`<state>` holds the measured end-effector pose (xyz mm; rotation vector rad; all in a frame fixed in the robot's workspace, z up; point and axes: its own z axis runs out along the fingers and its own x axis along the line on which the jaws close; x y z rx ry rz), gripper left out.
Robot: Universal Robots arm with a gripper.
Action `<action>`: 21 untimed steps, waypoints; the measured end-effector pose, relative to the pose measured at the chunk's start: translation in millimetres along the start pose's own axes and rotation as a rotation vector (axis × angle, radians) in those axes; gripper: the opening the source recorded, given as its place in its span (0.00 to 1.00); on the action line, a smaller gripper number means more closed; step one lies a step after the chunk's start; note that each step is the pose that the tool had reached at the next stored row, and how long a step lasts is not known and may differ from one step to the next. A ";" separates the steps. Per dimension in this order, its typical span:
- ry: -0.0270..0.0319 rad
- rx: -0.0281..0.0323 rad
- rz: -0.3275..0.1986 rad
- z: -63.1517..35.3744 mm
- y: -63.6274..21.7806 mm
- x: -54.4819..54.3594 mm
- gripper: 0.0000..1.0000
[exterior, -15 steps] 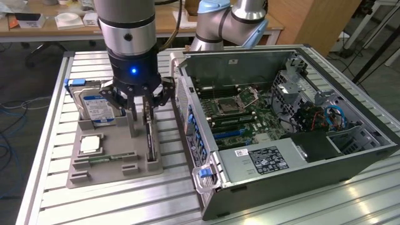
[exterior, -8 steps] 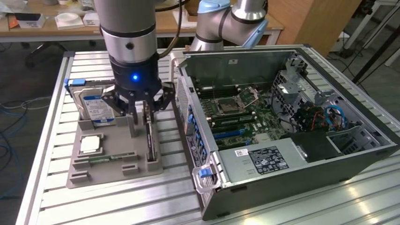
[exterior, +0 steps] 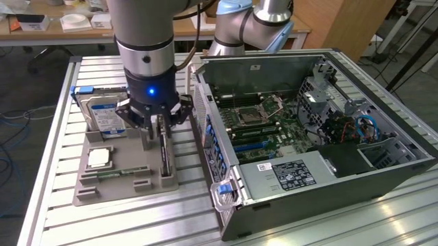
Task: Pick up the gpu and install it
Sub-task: 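Pick up the gpu and move the gpu toward the slot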
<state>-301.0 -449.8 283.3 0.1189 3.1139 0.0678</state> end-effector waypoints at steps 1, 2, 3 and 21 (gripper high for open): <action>0.0000 0.0000 0.000 1.8 0.0 -1.1 0.42; 0.0000 0.0000 0.000 3.6 0.0 -2.2 0.42; 0.0000 0.0000 0.000 5.5 0.0 -3.2 0.42; 0.0000 0.0001 0.000 37.1 -1.3 -4.3 0.42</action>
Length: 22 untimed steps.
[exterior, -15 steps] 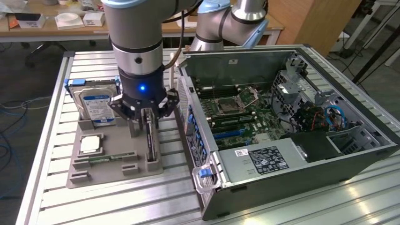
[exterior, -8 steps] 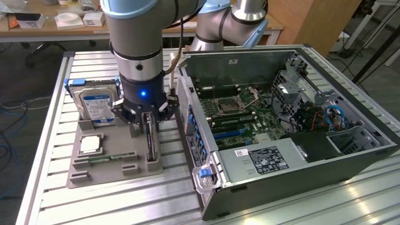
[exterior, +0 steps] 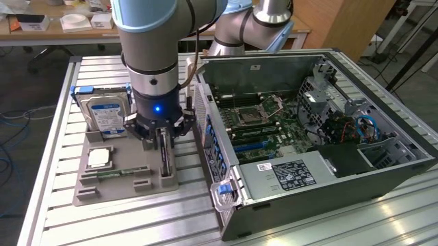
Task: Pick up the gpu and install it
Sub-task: 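Pick up the gpu and move the gpu toward the slot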
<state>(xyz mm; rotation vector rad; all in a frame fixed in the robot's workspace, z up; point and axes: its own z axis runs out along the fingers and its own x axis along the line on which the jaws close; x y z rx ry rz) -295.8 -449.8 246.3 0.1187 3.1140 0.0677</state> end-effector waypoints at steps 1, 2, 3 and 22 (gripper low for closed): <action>0.0000 0.0000 0.000 1.6 -0.1 0.1 0.42; 0.0000 0.0000 0.000 3.0 -0.1 0.1 0.42; 0.0000 0.0000 0.000 4.1 -0.2 0.2 0.42; 0.0000 0.0000 0.000 8.5 1.0 1.7 0.40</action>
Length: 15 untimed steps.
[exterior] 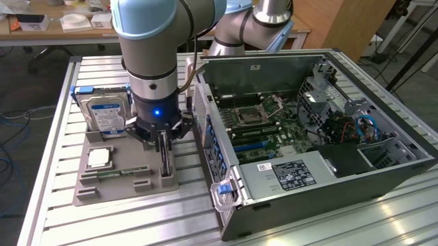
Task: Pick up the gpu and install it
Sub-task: 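Pick up the gpu and move the gpu toward the slot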
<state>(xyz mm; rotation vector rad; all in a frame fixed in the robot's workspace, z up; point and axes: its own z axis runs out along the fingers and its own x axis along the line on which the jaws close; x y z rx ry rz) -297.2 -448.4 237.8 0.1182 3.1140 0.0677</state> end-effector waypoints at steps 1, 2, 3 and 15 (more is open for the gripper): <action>-0.0001 0.0000 0.000 0.0 0.0 0.0 0.33; -0.0001 -0.0001 0.000 0.1 0.1 -0.1 0.33; -0.0002 -0.0001 0.000 0.2 0.1 -0.2 0.33; 0.0000 0.0000 0.000 0.1 0.0 -0.2 0.26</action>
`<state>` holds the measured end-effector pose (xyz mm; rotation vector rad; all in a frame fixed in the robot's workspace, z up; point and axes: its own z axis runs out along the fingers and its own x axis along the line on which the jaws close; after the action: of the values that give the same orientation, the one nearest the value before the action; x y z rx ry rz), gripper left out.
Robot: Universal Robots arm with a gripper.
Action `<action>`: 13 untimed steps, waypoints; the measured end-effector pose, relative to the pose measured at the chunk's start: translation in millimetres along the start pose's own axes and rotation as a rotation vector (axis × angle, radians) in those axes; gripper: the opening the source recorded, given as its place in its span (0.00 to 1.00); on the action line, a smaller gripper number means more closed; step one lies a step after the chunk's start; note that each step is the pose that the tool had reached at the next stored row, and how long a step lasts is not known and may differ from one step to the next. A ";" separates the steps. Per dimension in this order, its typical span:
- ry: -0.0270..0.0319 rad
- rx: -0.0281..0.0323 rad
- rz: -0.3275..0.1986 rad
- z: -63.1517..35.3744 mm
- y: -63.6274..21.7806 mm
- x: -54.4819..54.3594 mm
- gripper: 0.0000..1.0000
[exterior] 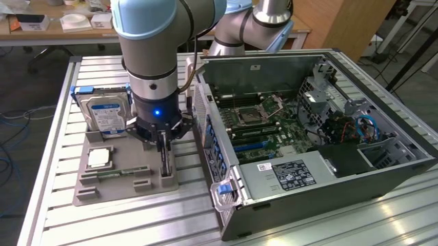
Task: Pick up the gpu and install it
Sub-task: 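Pick up the gpu and move the gpu toward the slot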
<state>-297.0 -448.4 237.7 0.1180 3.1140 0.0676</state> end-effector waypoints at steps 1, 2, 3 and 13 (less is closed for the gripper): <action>0.0000 0.0000 0.000 0.0 0.0 0.0 0.26; 0.0001 0.0000 0.000 0.0 0.0 0.0 0.26; 0.0000 0.0000 0.000 0.0 0.0 0.0 0.26; 0.0000 -0.0001 0.000 0.2 0.6 -7.3 0.26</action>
<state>-289.7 -448.4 237.7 0.1179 3.1140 0.0678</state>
